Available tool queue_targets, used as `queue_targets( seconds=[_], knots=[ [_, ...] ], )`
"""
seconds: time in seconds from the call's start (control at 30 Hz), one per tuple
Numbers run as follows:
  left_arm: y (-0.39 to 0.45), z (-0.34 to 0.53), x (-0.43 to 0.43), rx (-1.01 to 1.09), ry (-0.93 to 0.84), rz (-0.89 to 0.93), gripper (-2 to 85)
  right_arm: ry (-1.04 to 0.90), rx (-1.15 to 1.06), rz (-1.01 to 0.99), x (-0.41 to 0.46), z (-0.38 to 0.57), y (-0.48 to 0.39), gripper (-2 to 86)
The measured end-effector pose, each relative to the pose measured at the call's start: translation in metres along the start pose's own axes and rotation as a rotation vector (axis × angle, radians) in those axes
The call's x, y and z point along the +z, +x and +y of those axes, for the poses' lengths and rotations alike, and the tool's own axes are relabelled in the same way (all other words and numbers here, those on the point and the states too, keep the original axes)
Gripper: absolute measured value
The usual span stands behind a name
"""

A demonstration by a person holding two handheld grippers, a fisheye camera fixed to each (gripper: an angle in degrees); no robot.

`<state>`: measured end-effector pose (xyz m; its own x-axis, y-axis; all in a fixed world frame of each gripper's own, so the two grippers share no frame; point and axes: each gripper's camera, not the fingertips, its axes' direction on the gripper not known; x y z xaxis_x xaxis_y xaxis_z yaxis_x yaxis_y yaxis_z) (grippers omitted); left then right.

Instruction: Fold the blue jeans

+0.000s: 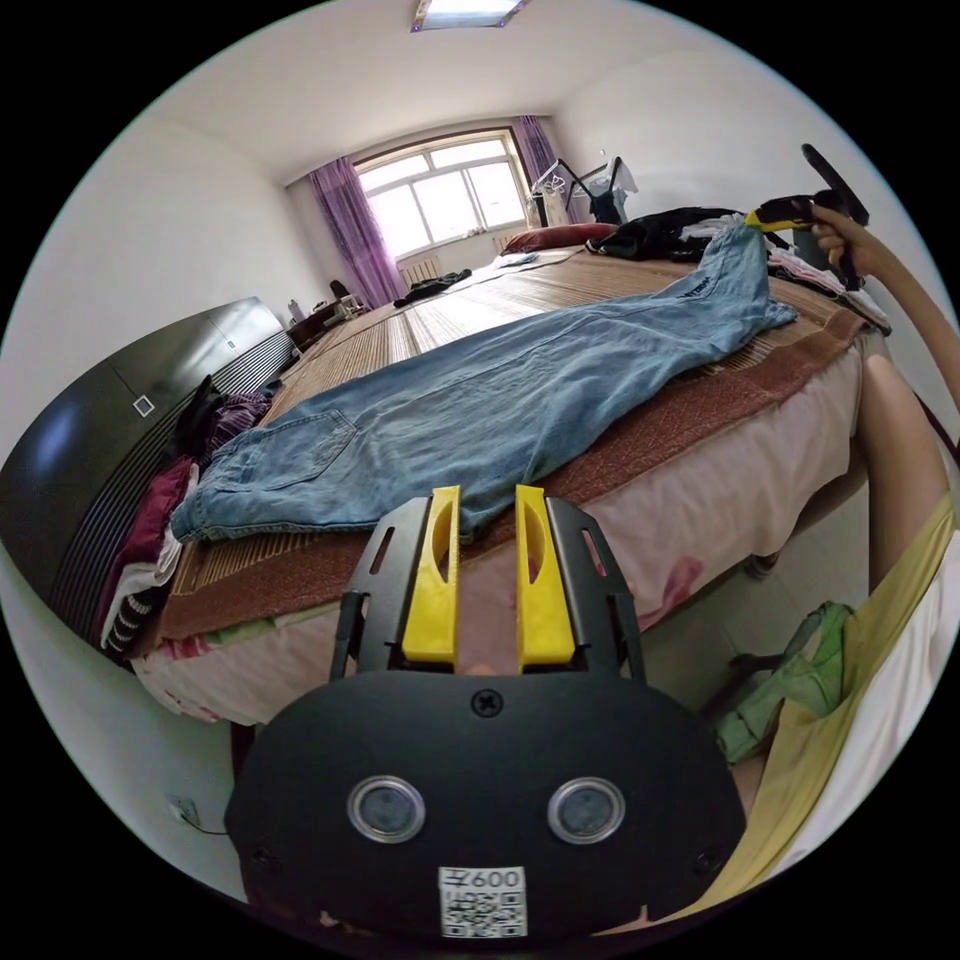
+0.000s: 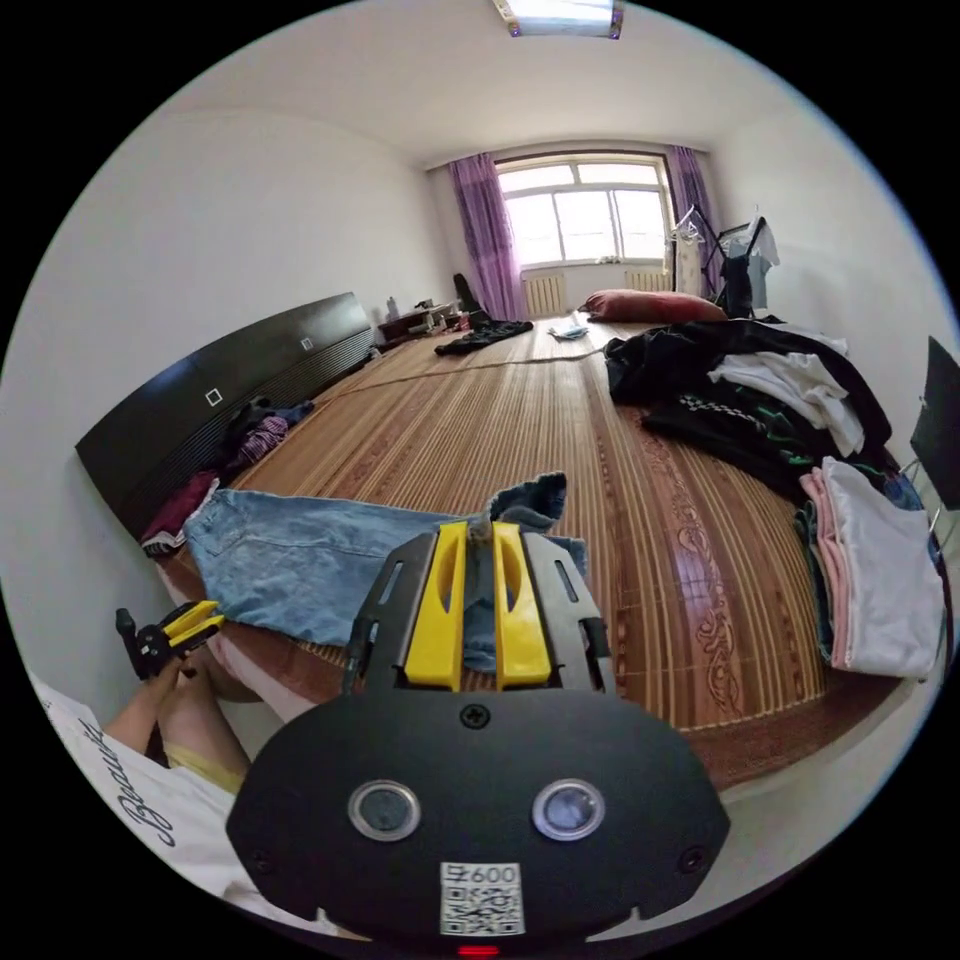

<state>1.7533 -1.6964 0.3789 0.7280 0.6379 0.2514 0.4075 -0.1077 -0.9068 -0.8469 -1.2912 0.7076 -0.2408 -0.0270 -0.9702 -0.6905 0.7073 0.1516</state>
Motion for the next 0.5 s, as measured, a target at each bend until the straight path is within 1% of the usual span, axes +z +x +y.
queue_targets(
  seconds=[0.1,0.13,0.17,0.2,0.23,0.3,0.33,0.37,0.4,0.47,0.5],
  knots=[
    [0.0,0.0,0.0,-0.018,0.008,0.005,7.9,-0.033,0.112,0.197,-0.005,0.014,0.019,-0.7],
    [0.0,0.0,-0.001,-0.026,0.013,0.007,7.8,-0.063,0.135,0.301,-0.003,0.02,0.024,-0.7],
    [0.001,0.0,-0.001,-0.029,0.018,0.009,7.8,-0.1,0.134,0.361,-0.002,0.025,0.027,-0.7],
    [0.001,0.0,-0.001,-0.03,0.02,0.01,7.8,-0.113,0.135,0.37,-0.001,0.027,0.028,-0.7],
    [0.001,-0.001,-0.002,-0.033,0.022,0.013,7.8,-0.117,0.142,0.351,-0.002,0.031,0.029,-0.6],
    [0.001,-0.002,-0.003,-0.038,0.024,0.017,7.8,-0.105,0.153,0.245,-0.002,0.035,0.029,-0.3],
    [0.001,-0.004,-0.003,-0.041,0.025,0.019,7.8,-0.104,0.18,0.157,0.001,0.036,0.031,0.0],
    [0.001,-0.005,-0.004,-0.043,0.026,0.019,7.8,-0.114,0.24,0.08,0.006,0.037,0.035,0.8],
    [0.001,-0.005,-0.004,-0.044,0.027,0.019,7.8,-0.119,0.27,0.045,0.009,0.038,0.038,1.2],
    [0.002,-0.008,-0.006,-0.053,0.029,0.017,7.8,-0.125,0.393,-0.071,0.023,0.043,0.046,5.4],
    [0.002,-0.009,-0.007,-0.055,0.029,0.016,7.8,-0.127,0.42,-0.094,0.027,0.046,0.048,5.7]
  ],
)
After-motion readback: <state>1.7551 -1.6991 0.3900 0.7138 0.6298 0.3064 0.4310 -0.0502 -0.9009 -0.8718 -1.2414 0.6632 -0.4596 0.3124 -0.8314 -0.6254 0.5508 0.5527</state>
